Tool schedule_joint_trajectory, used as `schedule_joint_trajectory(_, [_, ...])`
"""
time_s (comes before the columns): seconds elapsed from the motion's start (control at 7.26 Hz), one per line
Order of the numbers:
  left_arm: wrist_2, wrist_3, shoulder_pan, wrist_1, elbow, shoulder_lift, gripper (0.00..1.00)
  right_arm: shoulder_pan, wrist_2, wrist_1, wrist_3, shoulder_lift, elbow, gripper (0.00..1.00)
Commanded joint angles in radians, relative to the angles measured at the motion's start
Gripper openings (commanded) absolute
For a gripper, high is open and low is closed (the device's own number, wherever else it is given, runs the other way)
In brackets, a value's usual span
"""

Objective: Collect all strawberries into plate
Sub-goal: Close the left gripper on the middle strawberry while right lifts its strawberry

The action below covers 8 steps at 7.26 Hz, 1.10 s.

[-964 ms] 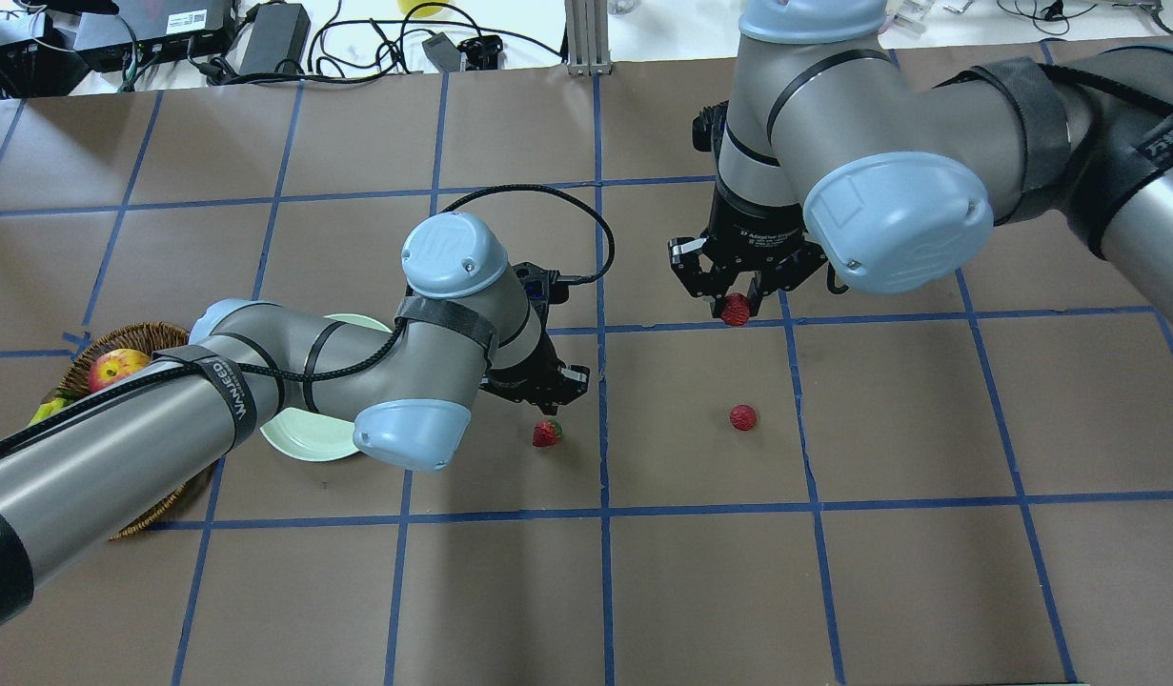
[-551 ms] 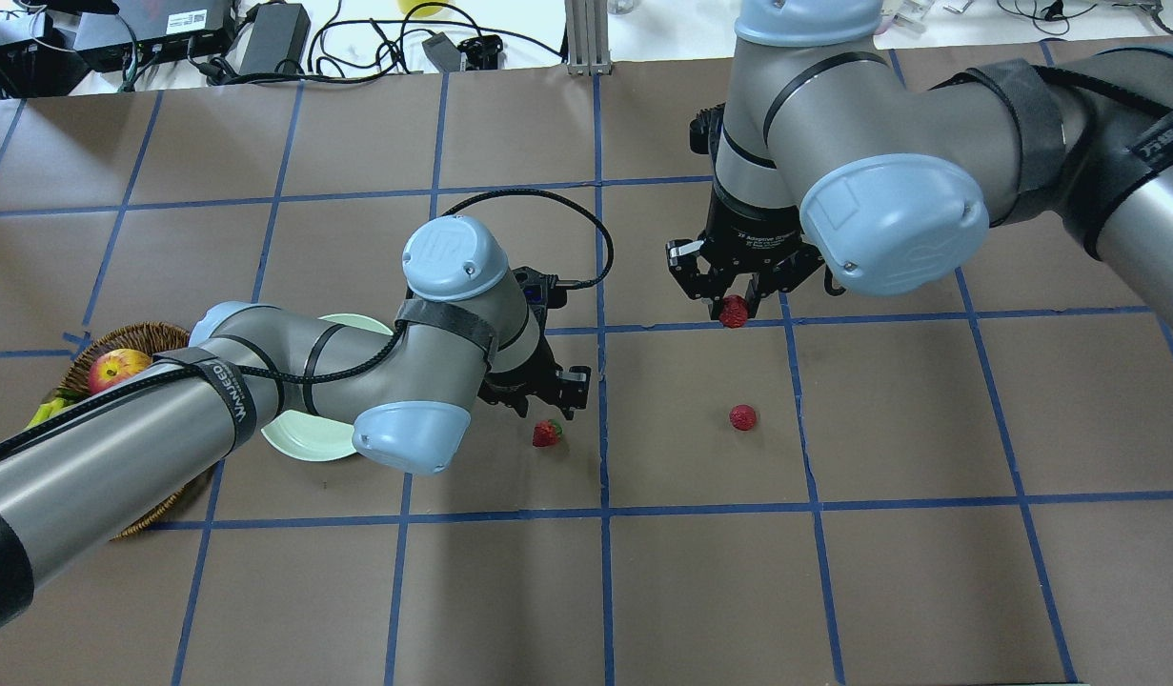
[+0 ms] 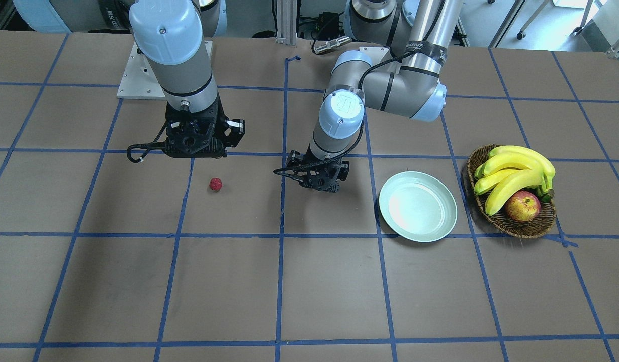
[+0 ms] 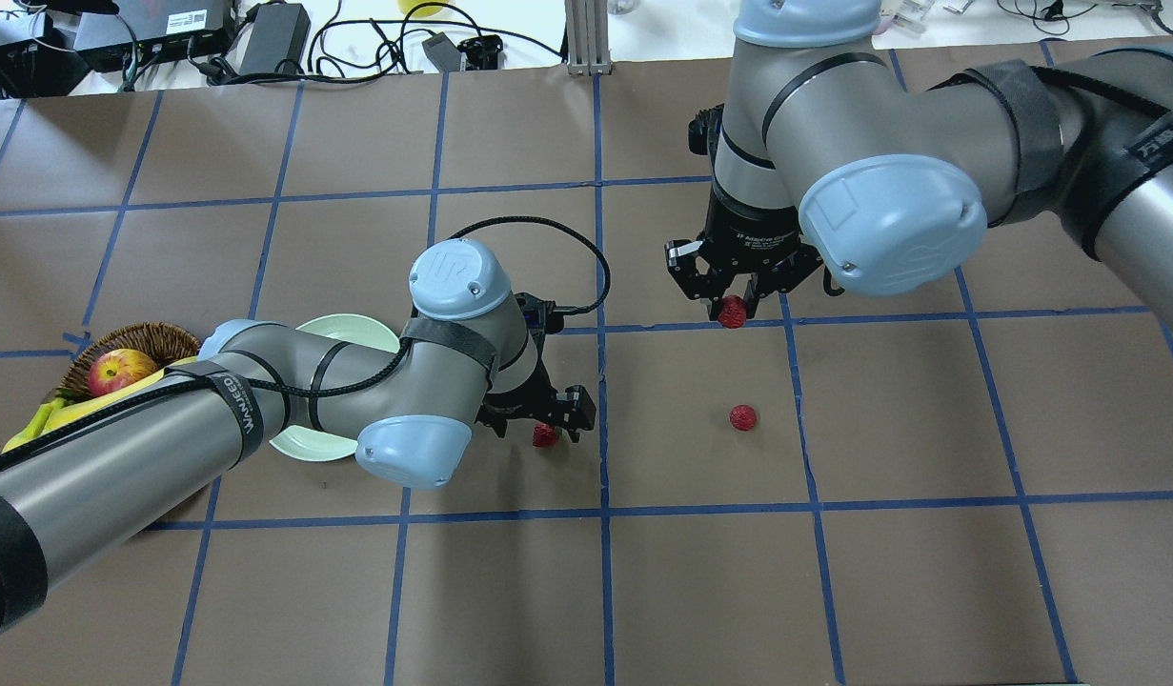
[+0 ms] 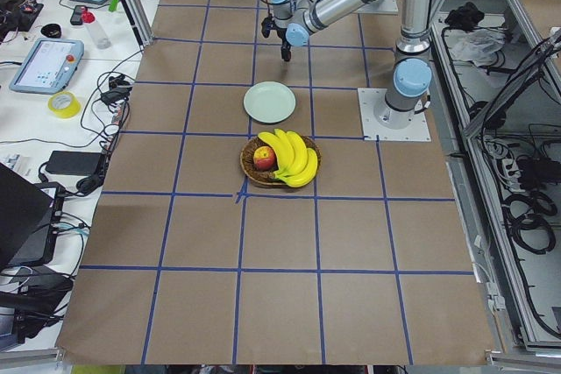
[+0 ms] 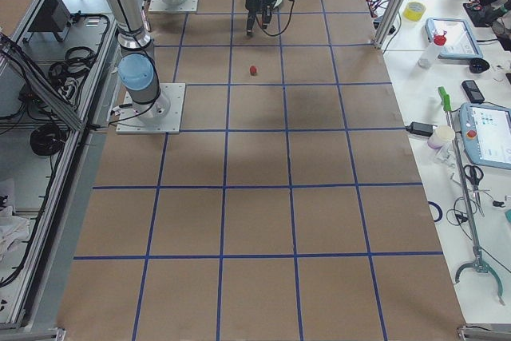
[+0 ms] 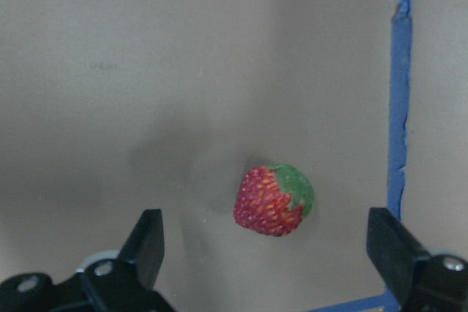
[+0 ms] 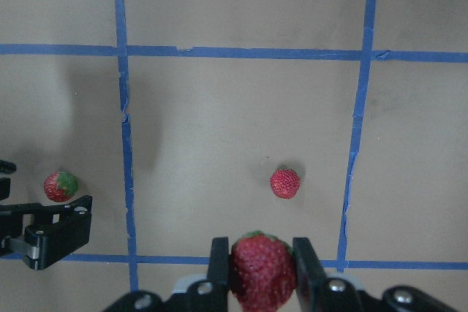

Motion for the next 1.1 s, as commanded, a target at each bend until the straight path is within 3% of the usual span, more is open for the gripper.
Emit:
schedule_joint_trajectory(0.0, [-0.007,-0.002,0.0,0.0,0.005,-0.004,0.59,0.001,0.002,-0.001,0.0,0.002,0.0,0.06])
schedule_joint_trajectory(0.14, [-0.007,-0.002,0.0,0.0,0.005,-0.006,0.18,0.001,0.004,-0.001,0.002,0.002,0.0,0.06])
schedule_joint_trajectory(0.28, [-0.011,-0.003,0.0,0.0,0.003,-0.008,0.0,0.001,0.002,-0.001,0.002,0.002,0.003,0.05])
schedule_joint_trajectory(0.69, [-0.001,-0.006,0.0,0.0,0.015,0.003,0.0,0.003,0.005,-0.002,0.002,0.002,0.0,0.05])
schedule_joint_trajectory(0.83, [0.003,-0.006,0.005,-0.034,0.055,0.021,0.0,0.003,0.004,-0.001,0.002,0.005,0.003,0.04])
schedule_joint_trajectory(0.96, [0.052,-0.006,0.008,-0.148,0.127,0.037,0.0,0.003,0.005,-0.002,0.0,0.007,0.0,0.04])
